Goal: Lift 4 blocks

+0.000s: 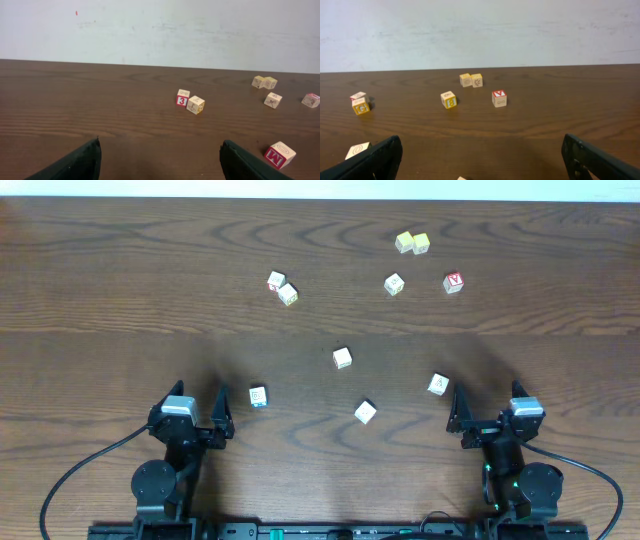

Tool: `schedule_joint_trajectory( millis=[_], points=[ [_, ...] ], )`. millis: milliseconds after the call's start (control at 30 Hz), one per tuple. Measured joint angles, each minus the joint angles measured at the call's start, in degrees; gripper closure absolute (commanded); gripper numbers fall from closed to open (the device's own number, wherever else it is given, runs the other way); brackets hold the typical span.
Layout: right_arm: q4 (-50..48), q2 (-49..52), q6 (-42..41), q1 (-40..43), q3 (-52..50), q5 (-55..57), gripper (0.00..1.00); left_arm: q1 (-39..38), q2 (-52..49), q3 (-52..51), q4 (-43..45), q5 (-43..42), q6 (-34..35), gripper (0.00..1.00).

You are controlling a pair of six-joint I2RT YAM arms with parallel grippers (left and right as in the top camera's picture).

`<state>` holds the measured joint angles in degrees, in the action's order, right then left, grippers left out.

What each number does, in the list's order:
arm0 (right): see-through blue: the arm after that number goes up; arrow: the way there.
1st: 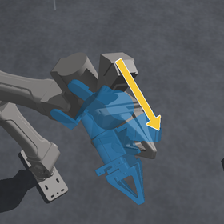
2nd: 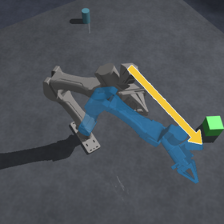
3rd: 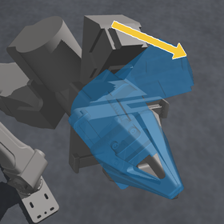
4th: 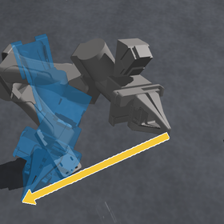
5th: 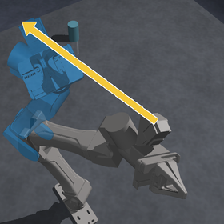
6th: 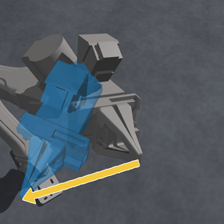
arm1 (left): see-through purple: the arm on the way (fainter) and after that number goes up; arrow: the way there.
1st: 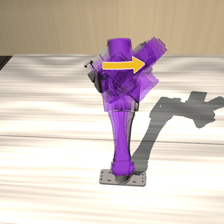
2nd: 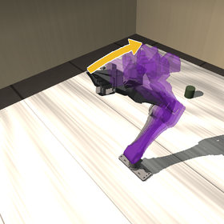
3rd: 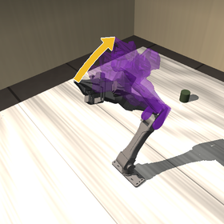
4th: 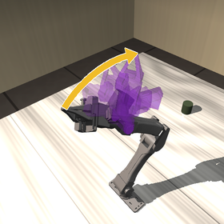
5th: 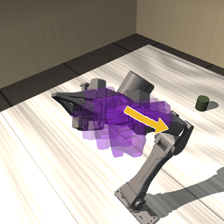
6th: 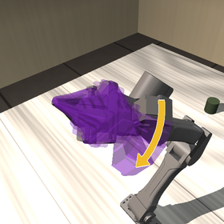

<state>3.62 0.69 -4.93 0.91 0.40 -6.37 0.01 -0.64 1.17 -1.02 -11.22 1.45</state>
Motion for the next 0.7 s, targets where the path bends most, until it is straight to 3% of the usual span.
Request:
schedule_joint_trajectory(
  millis=[500,700],
  points=[
    [-1.05,0.0,-0.07,0.0,0.0,-0.09,0.01,0.0,0.0,0.0,0.0,0.0,0.0,0.24],
    [-4.26,0.0,-6.36,0.0,0.0,-7.87,0.01,0.0,0.0,0.0,0.0,0.0,0.0,0.24]
  ],
)
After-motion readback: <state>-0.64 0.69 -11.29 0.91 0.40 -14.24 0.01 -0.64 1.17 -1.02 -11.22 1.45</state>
